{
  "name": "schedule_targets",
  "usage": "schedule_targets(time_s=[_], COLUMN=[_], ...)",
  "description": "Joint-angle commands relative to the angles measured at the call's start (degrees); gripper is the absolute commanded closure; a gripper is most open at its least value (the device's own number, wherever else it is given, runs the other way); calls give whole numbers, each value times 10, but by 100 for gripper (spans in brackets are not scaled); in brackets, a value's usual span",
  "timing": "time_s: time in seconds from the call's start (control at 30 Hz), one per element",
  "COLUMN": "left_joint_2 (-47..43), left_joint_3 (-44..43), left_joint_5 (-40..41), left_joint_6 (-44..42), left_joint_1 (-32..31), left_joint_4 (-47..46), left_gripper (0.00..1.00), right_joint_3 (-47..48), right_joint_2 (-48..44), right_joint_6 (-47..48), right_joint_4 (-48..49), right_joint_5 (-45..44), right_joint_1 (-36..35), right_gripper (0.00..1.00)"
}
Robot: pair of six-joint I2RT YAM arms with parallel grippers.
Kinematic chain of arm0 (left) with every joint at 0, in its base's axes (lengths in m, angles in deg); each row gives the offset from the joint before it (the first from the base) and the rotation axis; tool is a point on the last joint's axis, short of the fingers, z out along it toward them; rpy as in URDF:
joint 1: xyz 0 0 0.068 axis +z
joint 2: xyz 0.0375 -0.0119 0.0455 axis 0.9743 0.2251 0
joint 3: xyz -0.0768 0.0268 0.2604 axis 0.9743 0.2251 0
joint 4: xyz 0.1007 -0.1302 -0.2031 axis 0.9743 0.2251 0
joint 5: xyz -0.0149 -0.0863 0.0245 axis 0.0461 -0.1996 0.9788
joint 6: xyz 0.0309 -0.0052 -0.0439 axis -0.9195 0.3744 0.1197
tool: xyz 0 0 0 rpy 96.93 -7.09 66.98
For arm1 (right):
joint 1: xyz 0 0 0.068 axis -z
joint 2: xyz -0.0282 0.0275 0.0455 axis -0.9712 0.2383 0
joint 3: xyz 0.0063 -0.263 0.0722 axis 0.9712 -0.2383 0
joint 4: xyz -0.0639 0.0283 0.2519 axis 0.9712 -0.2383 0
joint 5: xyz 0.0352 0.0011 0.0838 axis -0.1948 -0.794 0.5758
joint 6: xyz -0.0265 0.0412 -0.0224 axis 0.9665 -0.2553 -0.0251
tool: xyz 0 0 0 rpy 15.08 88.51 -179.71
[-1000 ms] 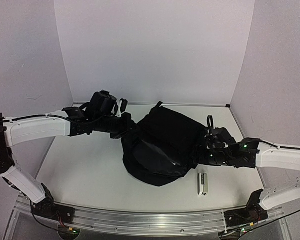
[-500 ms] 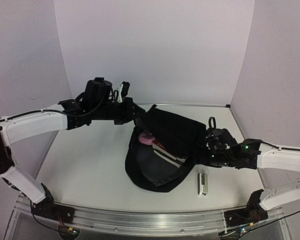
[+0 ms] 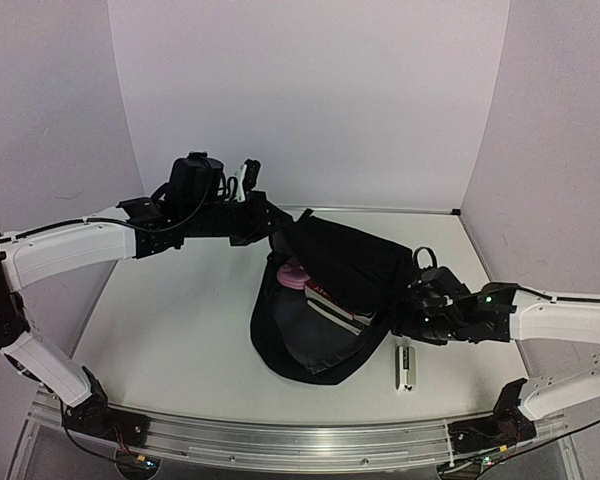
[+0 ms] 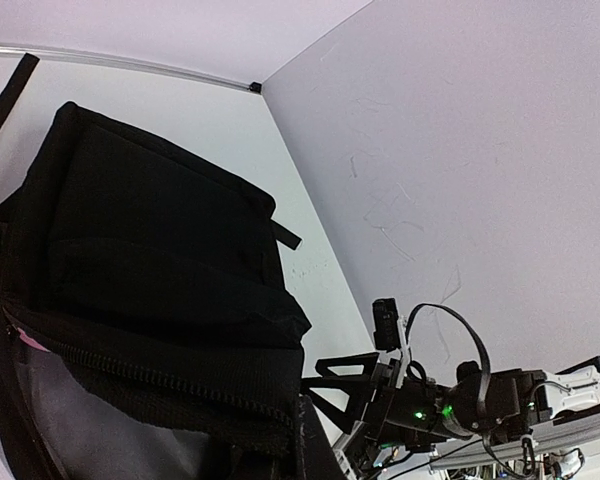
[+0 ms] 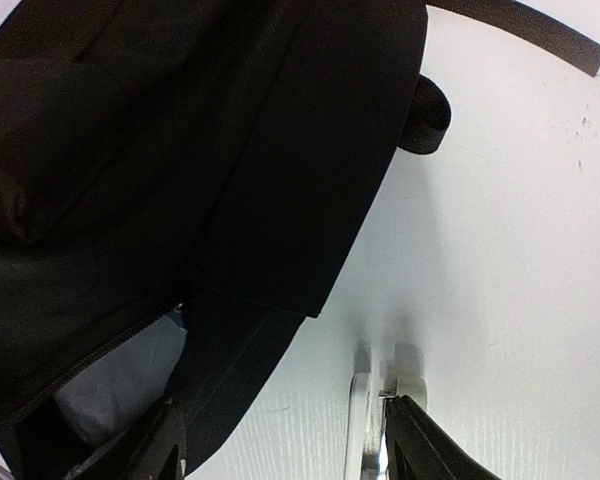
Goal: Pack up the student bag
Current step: Adjust the student bag at the center of the board.
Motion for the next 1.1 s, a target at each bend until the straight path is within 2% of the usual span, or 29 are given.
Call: schedule_targets(time_s=[0.0,0.17,0.3,0.43,0.53,0.63,0.7,0.83,0.9,0.97,1.07], left_joint_2=[-6,1,2,1,1,-2,-7,-12,-16,-18,-15], left_joint_3=[-51,-51,-50,-50,-50,-49,-44,-30,-15,5,42], left_joint_5=[-22,-31,-31,-28,-28,-19,-13,-8,-9,0,43], left_joint_6=[2,7,8,5,3,-5,-12,-20,-24,-31,-48], left_joint_1=[1,2,2,2,2,2,6,23,35,47,69], left_joint_4=[-80,-82,-82,-81,-77,-66,-57,-20,-11,4,30], left_gripper=[100,100,100,100,100,100,100,100,100,100,100], right_joint_3=[41,56,40,32,31,23,4,-54,-91,-115,-146], right_joint_2=[36,59,56,87,113,116,97,41,18,-5,-46], right_joint_6=[-14,-16,-27,-53,-67,-69,-58,-22,-10,1,23], right_joint_4=[-10,9,52,56,58,72,108,211,276,320,369], right_joint_5=[-36,-27,0,-9,-11,-9,5,49,73,90,114], right_joint_1=[-4,-7,-7,-7,-7,-7,-7,-6,-1,1,1], right_gripper=[34,32,27,31,39,54,67,84,96,100,100])
